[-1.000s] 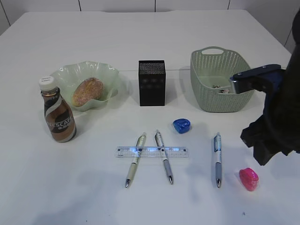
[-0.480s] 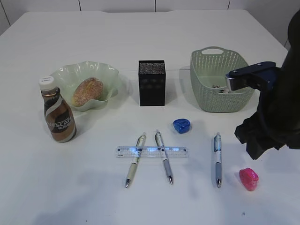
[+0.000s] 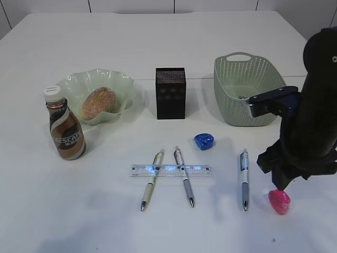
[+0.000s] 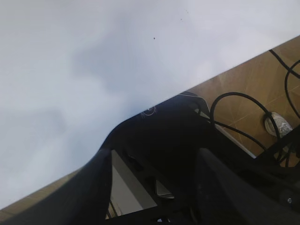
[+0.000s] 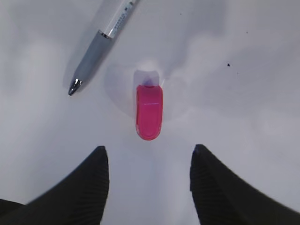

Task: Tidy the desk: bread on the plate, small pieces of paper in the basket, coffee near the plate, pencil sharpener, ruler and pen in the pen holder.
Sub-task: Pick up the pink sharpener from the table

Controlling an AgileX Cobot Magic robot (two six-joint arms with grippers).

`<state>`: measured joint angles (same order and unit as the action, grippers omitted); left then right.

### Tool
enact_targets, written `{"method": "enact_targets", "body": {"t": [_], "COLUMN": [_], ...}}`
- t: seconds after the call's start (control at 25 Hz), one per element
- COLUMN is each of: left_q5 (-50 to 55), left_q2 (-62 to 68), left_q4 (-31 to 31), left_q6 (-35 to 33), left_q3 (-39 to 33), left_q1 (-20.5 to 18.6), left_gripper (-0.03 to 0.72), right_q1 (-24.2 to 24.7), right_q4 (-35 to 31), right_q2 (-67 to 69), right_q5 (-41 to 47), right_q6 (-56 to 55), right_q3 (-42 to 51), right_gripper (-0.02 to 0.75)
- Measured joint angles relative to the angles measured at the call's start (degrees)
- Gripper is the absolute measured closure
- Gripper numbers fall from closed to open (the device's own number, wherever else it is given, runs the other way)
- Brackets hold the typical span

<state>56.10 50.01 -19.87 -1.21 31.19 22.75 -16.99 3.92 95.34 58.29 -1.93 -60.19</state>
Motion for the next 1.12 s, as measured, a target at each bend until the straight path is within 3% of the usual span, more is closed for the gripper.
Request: {"method": "enact_targets", "body": {"t": [1.12], "left_q5": [0.00], "left_q2": [0.00], "left_q4": [0.00], "left_q6": [0.00], "left_q3": [0.00], "left_q1": [0.00], "left_gripper": [0.289], "right_q1": [0.00], "right_q4": [0.00], "right_q2": [5.45], "right_q5": [-7.96], "right_q6": [-0.38], "right_q3": [2.80], "right_gripper": [0.297]}}
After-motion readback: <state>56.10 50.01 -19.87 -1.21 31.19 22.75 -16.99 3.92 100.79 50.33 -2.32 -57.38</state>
